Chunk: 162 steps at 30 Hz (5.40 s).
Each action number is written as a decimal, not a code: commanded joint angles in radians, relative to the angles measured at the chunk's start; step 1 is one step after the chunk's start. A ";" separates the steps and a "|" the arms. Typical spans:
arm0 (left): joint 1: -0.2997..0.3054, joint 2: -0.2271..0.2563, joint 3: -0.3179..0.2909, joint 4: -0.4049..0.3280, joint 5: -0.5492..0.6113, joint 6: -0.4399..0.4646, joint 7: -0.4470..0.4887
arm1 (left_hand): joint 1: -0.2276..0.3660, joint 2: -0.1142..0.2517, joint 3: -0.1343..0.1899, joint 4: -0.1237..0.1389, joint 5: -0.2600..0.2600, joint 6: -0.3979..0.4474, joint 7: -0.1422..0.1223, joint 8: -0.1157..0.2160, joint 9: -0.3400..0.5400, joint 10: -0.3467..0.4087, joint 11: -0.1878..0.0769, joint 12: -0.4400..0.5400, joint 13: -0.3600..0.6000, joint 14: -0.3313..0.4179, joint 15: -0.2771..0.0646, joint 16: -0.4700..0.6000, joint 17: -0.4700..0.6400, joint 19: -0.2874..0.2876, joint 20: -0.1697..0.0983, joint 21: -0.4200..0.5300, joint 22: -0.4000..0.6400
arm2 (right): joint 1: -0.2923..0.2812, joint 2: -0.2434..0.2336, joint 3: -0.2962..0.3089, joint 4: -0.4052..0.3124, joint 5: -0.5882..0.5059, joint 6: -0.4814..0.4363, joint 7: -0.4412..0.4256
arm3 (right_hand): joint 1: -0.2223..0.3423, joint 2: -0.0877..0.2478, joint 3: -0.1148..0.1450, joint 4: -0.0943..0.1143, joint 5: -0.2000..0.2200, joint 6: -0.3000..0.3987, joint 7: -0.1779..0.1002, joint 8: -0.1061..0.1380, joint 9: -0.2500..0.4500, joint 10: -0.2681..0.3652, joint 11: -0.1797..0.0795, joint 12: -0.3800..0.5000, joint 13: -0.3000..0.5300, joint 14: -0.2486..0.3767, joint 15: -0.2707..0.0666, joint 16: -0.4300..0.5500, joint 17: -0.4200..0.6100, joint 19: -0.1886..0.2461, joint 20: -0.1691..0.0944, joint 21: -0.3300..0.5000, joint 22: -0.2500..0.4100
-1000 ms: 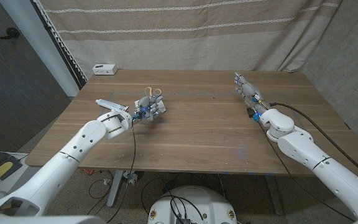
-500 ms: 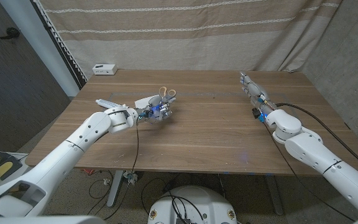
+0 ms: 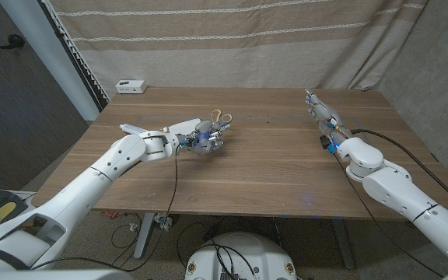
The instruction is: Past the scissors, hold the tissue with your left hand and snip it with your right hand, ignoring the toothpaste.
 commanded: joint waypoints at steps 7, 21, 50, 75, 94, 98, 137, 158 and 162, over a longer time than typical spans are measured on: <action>-0.109 -0.026 0.080 0.088 0.075 0.077 -0.163 | 0.007 0.010 0.005 -0.005 0.003 0.001 0.014 0.006 0.004 0.003 -0.001 0.004 0.004 -0.002 0.000 0.009 0.003 0.004 -0.076 0.003 0.002 | -0.038 -0.040 0.038 -0.050 -0.024 -0.029 -0.029 | -0.009 0.004 -0.004 0.007 -0.008 0.081 0.010 0.026 0.004 0.015 0.010 0.007 0.005 -0.047 0.001 0.006 0.004 -0.010 0.002 0.005 0.004; -0.162 -0.031 0.134 0.106 0.149 0.110 -0.297 | 0.009 0.011 0.007 -0.007 0.004 0.024 0.039 0.020 0.007 0.006 -0.001 0.004 0.004 -0.002 0.000 0.012 0.003 0.002 -0.076 -0.001 -0.001 | -0.035 -0.077 0.041 -0.093 -0.051 -0.070 -0.020 | 0.007 0.010 0.003 0.000 -0.010 0.113 -0.014 0.034 0.005 0.018 0.009 0.008 0.005 -0.049 -0.003 0.006 0.004 -0.008 -0.002 0.008 0.004; -0.197 -0.041 0.196 0.081 0.229 0.103 -0.452 | 0.012 0.005 0.007 -0.027 0.005 0.103 0.050 0.040 -0.024 0.039 0.001 0.005 0.005 0.002 0.001 0.048 0.014 0.022 -0.075 0.008 0.027 | -0.092 -0.137 0.074 -0.232 -0.151 -0.185 -0.096 | 0.221 0.064 0.132 -0.076 0.014 0.258 -0.142 0.064 0.010 0.027 -0.211 0.005 0.005 -0.033 -0.062 0.015 0.001 0.023 -0.007 0.019 0.002; -0.248 -0.053 0.250 0.103 0.285 0.125 -0.563 | 0.017 0.006 0.004 -0.035 0.006 0.112 0.055 0.060 -0.009 0.047 0.002 0.006 0.005 0.003 0.001 0.066 0.006 0.027 -0.075 0.006 0.030 | -0.100 -0.219 0.095 -0.305 -0.192 -0.264 -0.038 | 0.337 0.061 0.209 -0.111 0.032 0.281 -0.158 0.061 0.012 0.001 -0.185 -0.009 0.005 -0.054 -0.065 0.006 0.000 0.010 -0.018 0.011 0.002; -0.265 -0.061 0.281 0.106 0.330 0.113 -0.610 | 0.015 0.005 0.003 -0.033 0.005 0.109 0.049 0.055 -0.023 0.040 0.003 0.005 0.005 -0.003 0.001 0.073 0.006 0.021 -0.074 0.003 0.031 | -0.115 -0.268 0.112 -0.353 -0.236 -0.326 -0.028 | 0.456 0.051 0.261 -0.133 0.053 0.338 -0.167 0.073 0.016 0.015 -0.180 -0.001 0.005 -0.058 -0.071 0.008 -0.001 0.005 -0.021 0.011 0.002; -0.265 -0.064 0.279 0.106 0.328 0.121 -0.601 | 0.015 0.005 0.004 -0.035 0.006 0.109 0.050 0.057 -0.021 0.039 0.003 0.005 0.005 -0.003 0.001 0.070 0.002 0.025 -0.074 0.009 0.037 | -0.117 -0.273 0.110 -0.356 -0.254 -0.318 -0.026 | 0.477 0.049 0.270 -0.131 0.056 0.370 -0.186 0.082 0.017 0.030 -0.185 0.004 0.005 -0.056 -0.081 0.008 -0.001 0.006 -0.026 0.012 0.002; -0.275 -0.068 0.291 0.114 0.343 0.126 -0.614 | 0.013 0.007 0.004 -0.033 0.006 0.094 0.062 0.067 -0.001 0.044 0.002 0.006 0.006 0.001 0.001 0.077 0.004 0.024 -0.074 0.010 0.046 | -0.052 -0.377 0.034 -0.482 -0.448 -0.416 0.068 | 0.538 0.025 0.271 -0.116 0.060 0.520 -0.224 0.137 0.041 0.004 -0.147 -0.007 0.005 -0.049 -0.090 0.009 0.000 -0.007 -0.017 0.009 0.002; -0.295 -0.075 0.310 0.127 0.372 0.116 -0.644 | 0.012 0.006 0.009 -0.031 0.006 0.092 0.063 0.072 0.005 0.046 0.003 0.006 0.006 0.002 0.001 0.078 0.001 0.027 -0.073 0.017 0.070 | 0.043 -0.415 -0.066 -0.564 -0.568 -0.538 0.138 | 0.560 0.022 0.262 -0.109 0.068 0.530 -0.219 0.152 0.062 -0.029 -0.169 -0.016 0.005 -0.089 -0.110 0.000 0.000 -0.050 0.000 0.000 0.003; -0.301 -0.078 0.317 0.132 0.377 0.120 -0.653 | 0.011 0.007 0.012 -0.029 0.006 0.092 0.060 0.070 0.002 0.048 0.002 0.007 0.006 0.004 0.001 0.085 0.008 0.033 -0.073 0.023 0.087 | 0.067 -0.419 -0.093 -0.583 -0.598 -0.574 0.159 | 0.566 0.023 0.257 -0.104 0.073 0.528 -0.206 0.156 0.071 -0.036 -0.115 -0.017 0.004 -0.121 -0.068 -0.004 0.001 -0.087 0.005 -0.007 0.003</action>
